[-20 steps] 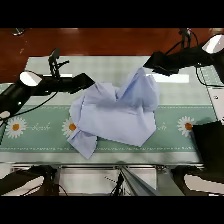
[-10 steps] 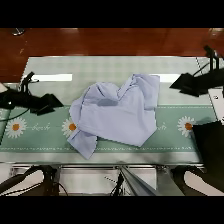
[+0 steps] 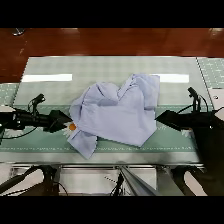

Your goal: Fold the shirts.

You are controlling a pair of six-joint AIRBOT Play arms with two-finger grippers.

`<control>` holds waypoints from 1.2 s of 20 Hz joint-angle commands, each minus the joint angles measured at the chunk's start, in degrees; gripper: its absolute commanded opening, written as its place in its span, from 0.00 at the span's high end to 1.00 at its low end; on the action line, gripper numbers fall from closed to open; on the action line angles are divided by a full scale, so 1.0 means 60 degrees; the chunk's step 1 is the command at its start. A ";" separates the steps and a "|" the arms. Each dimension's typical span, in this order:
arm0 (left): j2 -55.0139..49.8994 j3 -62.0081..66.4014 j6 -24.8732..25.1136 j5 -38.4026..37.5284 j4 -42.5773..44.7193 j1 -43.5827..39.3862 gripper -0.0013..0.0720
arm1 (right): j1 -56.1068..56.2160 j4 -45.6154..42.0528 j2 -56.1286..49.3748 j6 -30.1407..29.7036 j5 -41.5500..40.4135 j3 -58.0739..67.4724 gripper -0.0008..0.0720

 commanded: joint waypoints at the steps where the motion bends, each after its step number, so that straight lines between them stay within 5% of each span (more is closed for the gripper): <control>1: -0.0098 -0.0178 0.0302 0.0211 0.0386 -0.0973 0.03 | 0.0189 0.0193 0.0259 -0.0033 -0.0084 -0.0470 0.13; 10: -0.0670 -0.0153 0.0251 0.1421 -0.0208 -0.3461 0.04 | 0.0189 0.0328 0.0259 0.0062 -0.0011 -0.0470 0.13; 11: -0.0725 -0.0153 0.0251 0.1534 -0.0521 -0.3479 0.16 | 0.0182 0.0328 0.0255 0.0066 -0.0011 -0.0470 0.13; 12: -0.0754 -0.0135 0.0251 0.1676 -0.0816 -0.3479 0.68 | 0.0182 0.0295 0.0259 0.0076 -0.0025 -0.0470 0.13; 13: -0.0747 -0.0120 0.0291 0.1763 -0.1042 -0.3479 0.94 | 0.0182 0.0193 0.0259 0.0168 -0.0033 -0.0474 0.13; 17: -0.0747 0.0080 0.0364 0.1705 -0.1122 -0.3479 0.95 | 0.0186 -0.1588 0.0255 0.1381 0.0244 -0.0583 0.13; 24: -0.0750 0.0076 0.0364 0.1756 -0.1122 -0.3479 0.95 | 0.0193 -0.0736 -0.0011 0.1362 0.0382 -0.1494 0.13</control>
